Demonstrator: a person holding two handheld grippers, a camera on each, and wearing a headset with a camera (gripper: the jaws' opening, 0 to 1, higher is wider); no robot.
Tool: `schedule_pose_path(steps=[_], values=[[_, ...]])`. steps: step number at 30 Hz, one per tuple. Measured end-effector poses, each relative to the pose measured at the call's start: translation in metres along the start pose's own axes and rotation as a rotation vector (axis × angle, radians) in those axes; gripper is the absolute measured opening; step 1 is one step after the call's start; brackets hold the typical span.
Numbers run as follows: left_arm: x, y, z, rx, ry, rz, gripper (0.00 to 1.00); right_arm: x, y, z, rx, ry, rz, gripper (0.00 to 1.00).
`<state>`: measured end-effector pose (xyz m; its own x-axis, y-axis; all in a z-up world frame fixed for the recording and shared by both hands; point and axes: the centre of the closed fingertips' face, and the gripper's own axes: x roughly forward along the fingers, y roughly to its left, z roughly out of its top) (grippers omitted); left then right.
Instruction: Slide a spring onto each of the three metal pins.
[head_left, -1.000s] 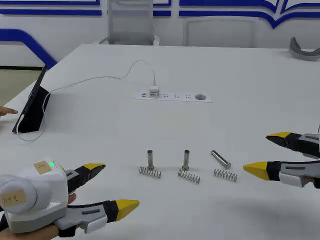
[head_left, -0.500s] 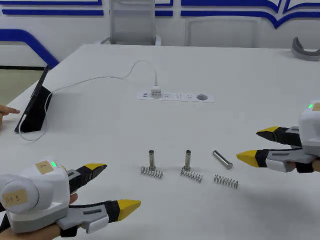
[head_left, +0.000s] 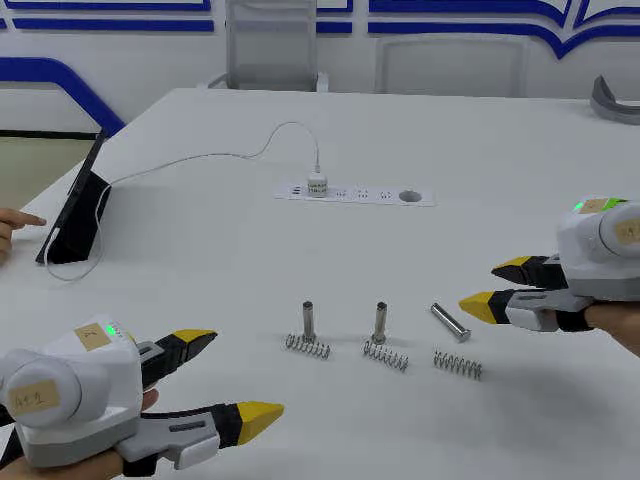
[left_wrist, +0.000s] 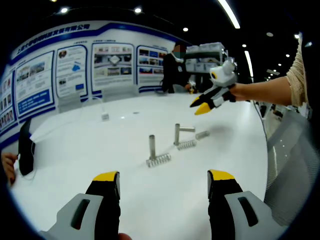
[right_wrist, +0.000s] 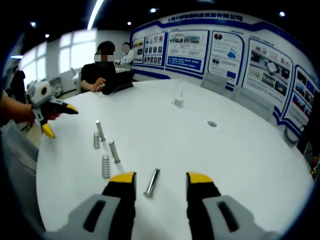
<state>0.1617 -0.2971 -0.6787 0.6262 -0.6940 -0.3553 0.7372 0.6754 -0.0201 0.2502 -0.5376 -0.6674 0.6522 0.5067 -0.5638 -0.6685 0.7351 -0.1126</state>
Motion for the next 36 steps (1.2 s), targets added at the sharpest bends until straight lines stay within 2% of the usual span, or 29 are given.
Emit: schedule_pose_path(steps=[7, 20, 36], values=[[0.000, -0.001, -0.001, -0.002, 0.002, 0.000, 0.72, 0.012, 0.000, 0.001, 0.010, 0.018, -0.008, 0.37], [0.001, -0.002, -0.001, -0.002, 0.002, -0.001, 0.72, 0.035, 0.000, -0.008, 0.038, 0.083, -0.019, 0.30], [0.001, -0.002, -0.003, -0.005, 0.006, -0.001, 0.71, 0.054, 0.005, -0.019, 0.073, 0.144, -0.027, 0.21]])
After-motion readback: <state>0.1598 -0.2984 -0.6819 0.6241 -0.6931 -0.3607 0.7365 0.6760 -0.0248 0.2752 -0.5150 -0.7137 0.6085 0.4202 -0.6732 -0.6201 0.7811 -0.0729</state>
